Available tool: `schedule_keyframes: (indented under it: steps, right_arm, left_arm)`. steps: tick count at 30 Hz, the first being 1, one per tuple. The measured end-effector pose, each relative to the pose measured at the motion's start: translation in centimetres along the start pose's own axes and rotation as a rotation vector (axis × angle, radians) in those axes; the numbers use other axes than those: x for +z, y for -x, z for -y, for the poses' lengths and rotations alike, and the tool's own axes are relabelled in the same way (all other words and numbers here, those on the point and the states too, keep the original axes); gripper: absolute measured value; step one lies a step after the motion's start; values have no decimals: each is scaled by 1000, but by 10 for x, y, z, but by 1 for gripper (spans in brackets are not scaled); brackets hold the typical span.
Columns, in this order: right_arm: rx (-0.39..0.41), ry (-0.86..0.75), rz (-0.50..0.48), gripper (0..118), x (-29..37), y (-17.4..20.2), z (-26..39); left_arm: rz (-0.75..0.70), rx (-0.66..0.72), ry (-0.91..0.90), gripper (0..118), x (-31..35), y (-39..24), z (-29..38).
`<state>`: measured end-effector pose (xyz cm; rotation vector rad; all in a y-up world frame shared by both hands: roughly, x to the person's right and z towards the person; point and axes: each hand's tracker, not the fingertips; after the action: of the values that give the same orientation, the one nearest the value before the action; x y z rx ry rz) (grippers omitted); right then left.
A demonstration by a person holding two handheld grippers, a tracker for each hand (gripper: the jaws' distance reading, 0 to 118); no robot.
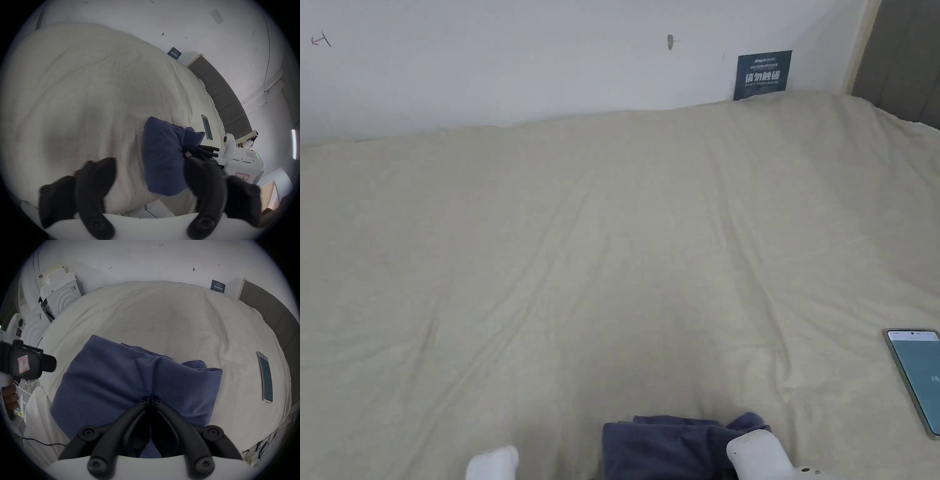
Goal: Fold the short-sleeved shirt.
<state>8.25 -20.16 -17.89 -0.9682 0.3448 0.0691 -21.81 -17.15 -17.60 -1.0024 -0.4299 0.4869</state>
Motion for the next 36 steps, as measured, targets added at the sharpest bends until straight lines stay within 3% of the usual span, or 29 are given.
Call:
schedule_keyframes:
  steps: [1,5,14,15,17,20,24,25,27,30,36]
  right_arm:
    - [-21,-3,-24,5,-1,-5,1]
    - [-146,-19,-106,5,1,-22,5]
    - [-120,-18,-109,5,1,-23,5]
    - [-124,-17,-112,5,1,-24,5]
    - [-124,-17,-119,5,1,-25,5]
    - [-131,-16,-121,5,1,-26,5]
    - [-131,-17,-116,5,3,-22,4]
    - [-125,-17,-114,5,4,-20,3]
    - [-101,-5,-95,5,4,-17,0]
    - [-68,4,-66,5,10,-12,-5]
    - [-106,-75,-82,5,35,-8,-11]
  left_arm:
    - [-1,-8,31,108,-9,-2,-1]
    - [-18,-38,62,108,-37,-12,-7]
    - [-25,-91,121,108,-77,-29,-6]
    - [-24,-83,135,105,-80,-31,-7]
    - [-26,-119,146,84,-79,-41,-7]
    - [-87,-221,169,70,-83,-45,-4]
    - [-45,-167,155,49,-77,-38,-7]
    - [-50,-171,152,36,-76,-39,-8]
    - [29,-170,142,35,-75,-40,-4]
    - [-16,-222,139,34,-73,-49,-6]
    - [23,-80,114,34,-61,-23,-14]
